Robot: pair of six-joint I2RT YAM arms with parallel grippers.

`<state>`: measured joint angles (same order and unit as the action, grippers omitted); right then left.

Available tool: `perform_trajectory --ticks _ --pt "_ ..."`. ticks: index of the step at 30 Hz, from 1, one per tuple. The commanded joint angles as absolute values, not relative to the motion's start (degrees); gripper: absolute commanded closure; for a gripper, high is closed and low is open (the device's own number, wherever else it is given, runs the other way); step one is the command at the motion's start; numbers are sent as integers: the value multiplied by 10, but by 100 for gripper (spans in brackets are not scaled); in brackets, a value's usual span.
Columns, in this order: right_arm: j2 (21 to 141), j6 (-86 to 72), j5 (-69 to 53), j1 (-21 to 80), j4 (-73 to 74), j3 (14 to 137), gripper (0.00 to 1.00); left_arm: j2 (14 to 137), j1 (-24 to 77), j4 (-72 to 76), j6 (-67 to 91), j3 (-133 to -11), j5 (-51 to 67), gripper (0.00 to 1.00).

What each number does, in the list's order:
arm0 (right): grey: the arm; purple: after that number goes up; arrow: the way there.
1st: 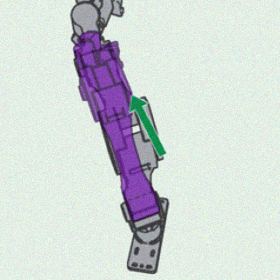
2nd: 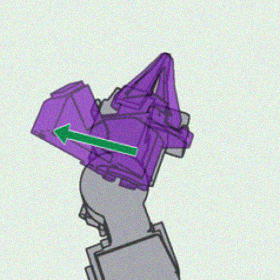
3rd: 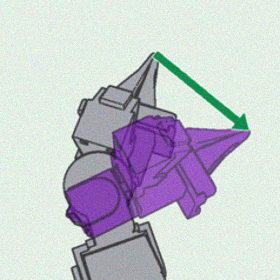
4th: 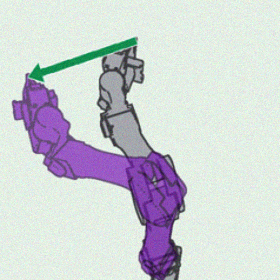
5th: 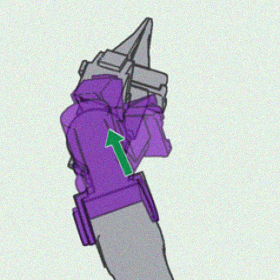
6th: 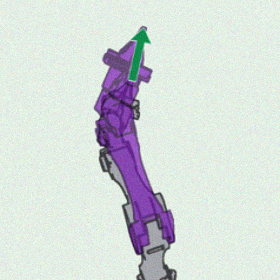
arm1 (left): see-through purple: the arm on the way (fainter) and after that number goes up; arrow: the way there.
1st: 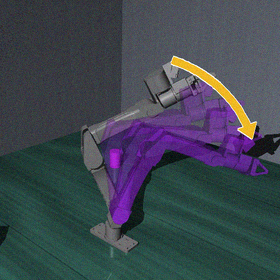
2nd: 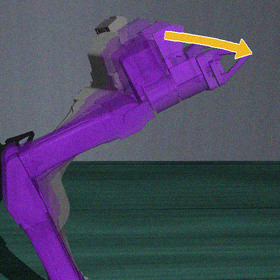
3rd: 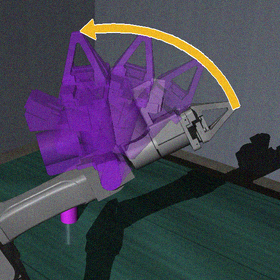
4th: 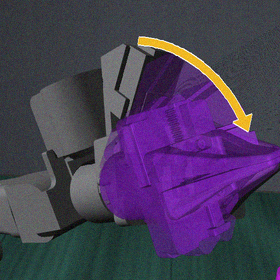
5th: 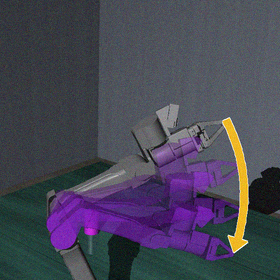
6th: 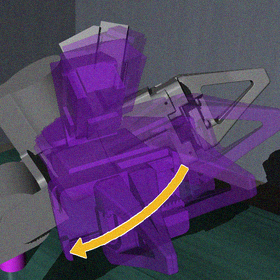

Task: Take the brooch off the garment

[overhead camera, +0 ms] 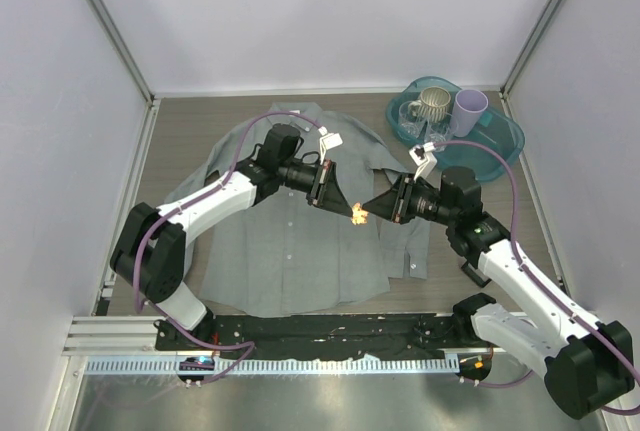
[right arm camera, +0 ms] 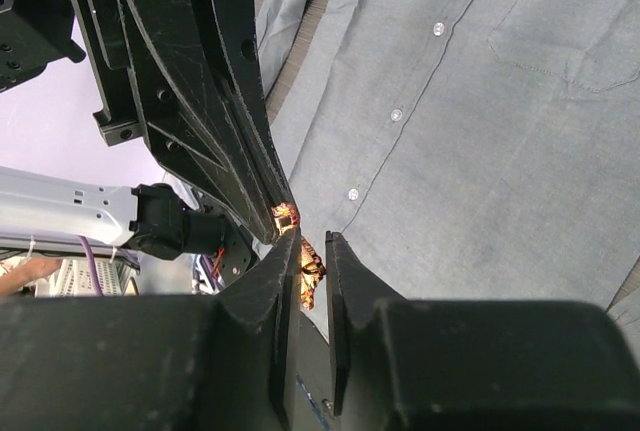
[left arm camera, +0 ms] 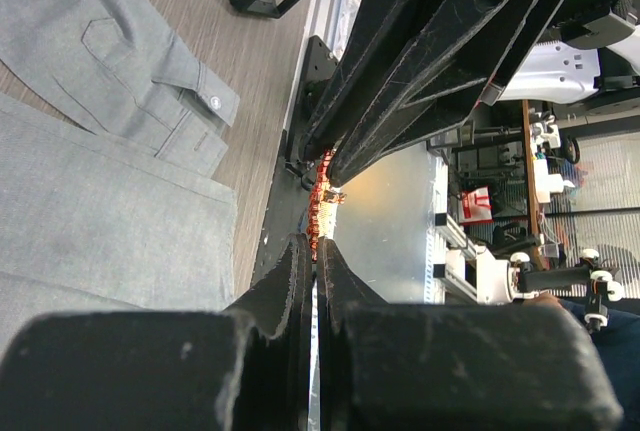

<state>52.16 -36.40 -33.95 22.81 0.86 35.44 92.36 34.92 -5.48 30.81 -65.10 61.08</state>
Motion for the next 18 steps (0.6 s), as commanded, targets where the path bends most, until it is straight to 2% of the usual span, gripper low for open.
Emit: perform_trajectory --ticks 1,4,11,16,18 --pt "516 -370 -366 229 -33 354 78 899 353 -47 298 -658 624 100" --pt "510 -370 -362 229 -33 346 74 899 353 -48 298 -658 623 100" --pt "500 -371 -359 227 -32 335 74 896 353 -52 294 -659 622 100" --pt "493 -374 -362 226 -31 329 76 896 353 -58 290 -662 620 100" --pt "490 -377 -366 226 -31 328 80 896 353 -60 289 -663 618 100"
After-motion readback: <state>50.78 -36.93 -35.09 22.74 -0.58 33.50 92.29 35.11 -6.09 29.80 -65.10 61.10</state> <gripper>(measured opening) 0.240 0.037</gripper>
